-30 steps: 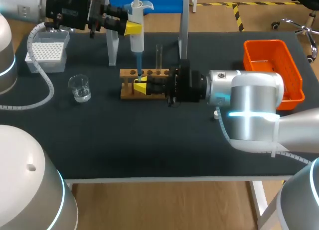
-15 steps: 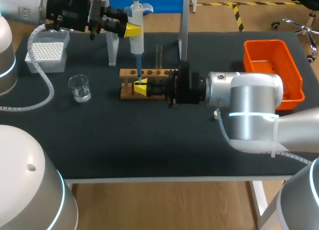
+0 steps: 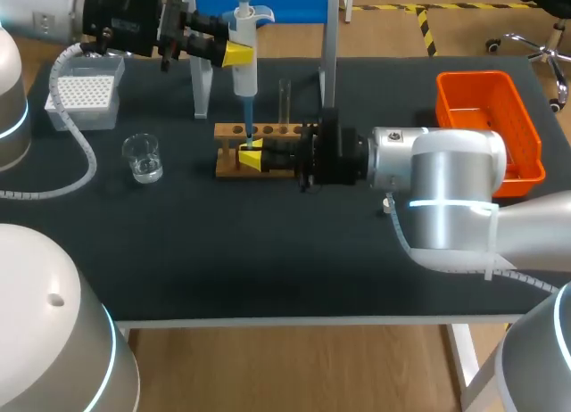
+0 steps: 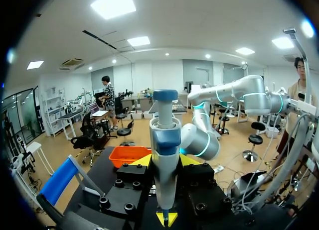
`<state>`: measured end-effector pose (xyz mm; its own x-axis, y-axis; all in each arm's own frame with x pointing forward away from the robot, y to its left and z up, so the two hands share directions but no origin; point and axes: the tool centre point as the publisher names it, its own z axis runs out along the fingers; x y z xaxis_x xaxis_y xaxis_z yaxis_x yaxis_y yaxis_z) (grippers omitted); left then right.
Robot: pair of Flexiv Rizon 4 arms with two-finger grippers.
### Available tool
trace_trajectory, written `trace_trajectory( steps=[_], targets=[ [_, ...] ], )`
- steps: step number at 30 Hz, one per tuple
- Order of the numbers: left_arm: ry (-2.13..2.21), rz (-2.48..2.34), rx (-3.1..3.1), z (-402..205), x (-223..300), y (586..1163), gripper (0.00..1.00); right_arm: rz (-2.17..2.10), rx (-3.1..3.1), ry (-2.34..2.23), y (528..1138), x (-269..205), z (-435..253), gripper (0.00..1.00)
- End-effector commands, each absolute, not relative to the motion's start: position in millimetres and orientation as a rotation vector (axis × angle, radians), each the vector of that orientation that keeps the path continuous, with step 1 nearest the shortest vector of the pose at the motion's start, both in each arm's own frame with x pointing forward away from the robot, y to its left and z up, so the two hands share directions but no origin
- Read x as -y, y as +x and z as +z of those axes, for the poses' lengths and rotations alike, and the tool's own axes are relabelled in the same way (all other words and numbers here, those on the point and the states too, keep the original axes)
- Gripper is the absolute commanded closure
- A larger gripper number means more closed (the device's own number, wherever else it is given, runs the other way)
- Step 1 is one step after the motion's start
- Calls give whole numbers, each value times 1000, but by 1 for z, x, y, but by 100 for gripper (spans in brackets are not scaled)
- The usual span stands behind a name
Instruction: Invert the test tube, pick up the pipette, mount the tip to pipette, aspirate from beaker and dispense into the tube, eject the tip, return the pipette, and cap with the stopper.
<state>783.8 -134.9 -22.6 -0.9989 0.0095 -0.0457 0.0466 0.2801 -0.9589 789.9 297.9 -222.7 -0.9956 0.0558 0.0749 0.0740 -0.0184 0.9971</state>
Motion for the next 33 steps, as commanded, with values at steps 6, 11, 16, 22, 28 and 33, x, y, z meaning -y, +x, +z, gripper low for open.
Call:
trace_trajectory(
  steps=[6, 11, 16, 22, 28, 33],
  targets=[
    [56, -1865, -2489, -23, 134, 784, 100, -2234, 2213, -122, 789, -297, -216, 100],
    [56, -1865, -2489, -23, 134, 784, 100, -2232, 2222, -123, 791, -296, -218, 100],
    [56, -1865, -2489, -23, 134, 784, 100, -2215, 2252, -104, 790, -296, -223, 100],
    [56, -1865, -2489, -23, 134, 784, 100, -2218, 2256, -107, 791, -294, -229, 100],
    [56, -1865, -2489, -23, 134, 784, 100, -2227, 2260, -91, 791, -294, -229, 100],
    [56, -1865, -2489, -23, 134, 784, 100, -2229, 2262, -85, 793, -294, -228, 100]
  ],
)
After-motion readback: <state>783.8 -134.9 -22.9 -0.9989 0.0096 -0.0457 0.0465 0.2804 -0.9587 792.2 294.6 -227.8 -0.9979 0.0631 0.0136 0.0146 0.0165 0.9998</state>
